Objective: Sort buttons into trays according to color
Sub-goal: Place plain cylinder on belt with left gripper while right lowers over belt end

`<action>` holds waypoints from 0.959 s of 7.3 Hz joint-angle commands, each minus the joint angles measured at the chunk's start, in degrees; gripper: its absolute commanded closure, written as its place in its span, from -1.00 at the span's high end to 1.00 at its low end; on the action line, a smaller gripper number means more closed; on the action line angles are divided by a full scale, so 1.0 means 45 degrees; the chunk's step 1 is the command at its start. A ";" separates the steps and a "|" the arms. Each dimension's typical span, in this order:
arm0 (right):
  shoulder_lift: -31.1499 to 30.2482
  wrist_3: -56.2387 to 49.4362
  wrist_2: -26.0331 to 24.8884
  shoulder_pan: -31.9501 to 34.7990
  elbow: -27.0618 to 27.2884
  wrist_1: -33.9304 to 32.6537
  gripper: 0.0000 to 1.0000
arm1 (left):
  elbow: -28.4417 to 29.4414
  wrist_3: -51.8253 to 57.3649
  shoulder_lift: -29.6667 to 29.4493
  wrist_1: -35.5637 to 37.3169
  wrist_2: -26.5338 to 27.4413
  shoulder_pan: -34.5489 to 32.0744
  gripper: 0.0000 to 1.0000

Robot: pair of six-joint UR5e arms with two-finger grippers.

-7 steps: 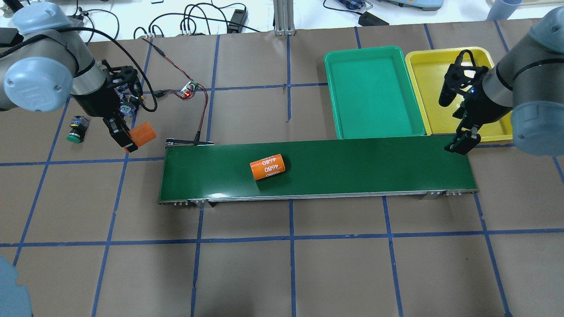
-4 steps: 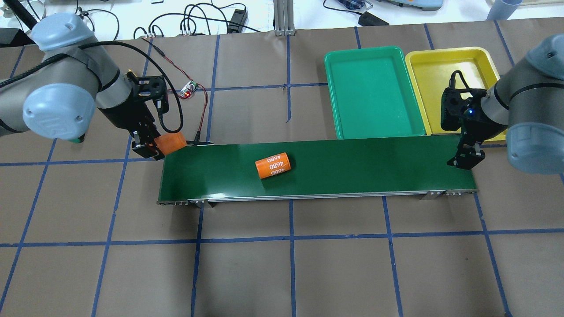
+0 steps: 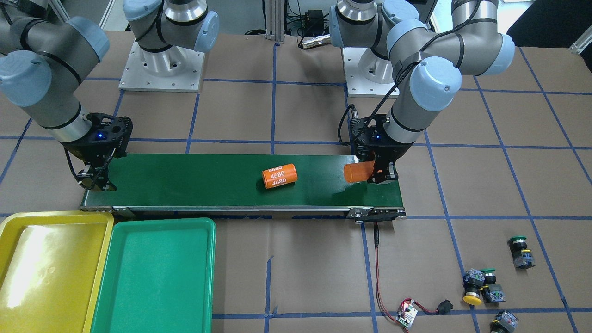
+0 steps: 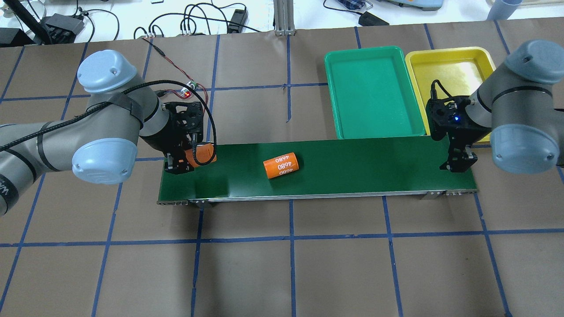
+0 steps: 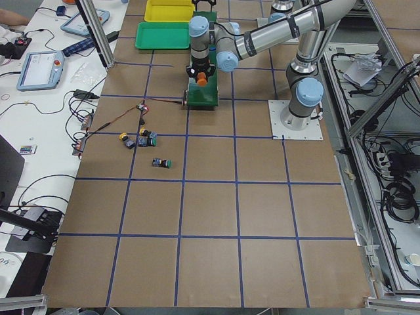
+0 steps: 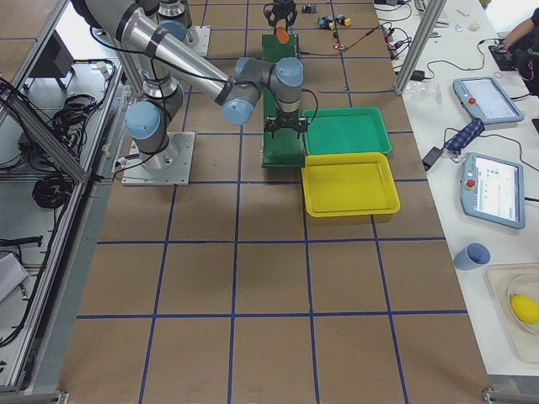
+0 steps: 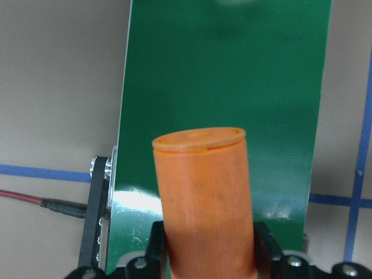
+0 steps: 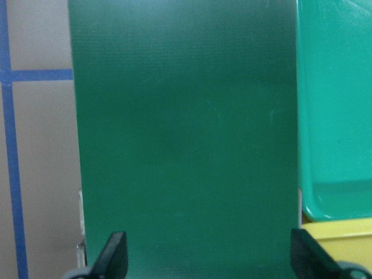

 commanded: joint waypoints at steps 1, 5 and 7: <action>0.0058 -0.0054 -0.0106 0.0423 -0.0024 -0.0007 1.00 | -0.0581 0.0185 0.0154 0.0317 -0.0163 -0.0100 0.88; 0.0369 -0.0461 -0.0961 0.0540 -0.0160 -0.0200 1.00 | -0.1057 0.0008 0.0661 0.1412 0.0010 -0.0023 1.00; 0.0566 -0.0348 -0.0907 0.0540 -0.0200 -0.0222 1.00 | -0.0471 -0.1036 0.1072 0.1081 -0.0067 0.1586 1.00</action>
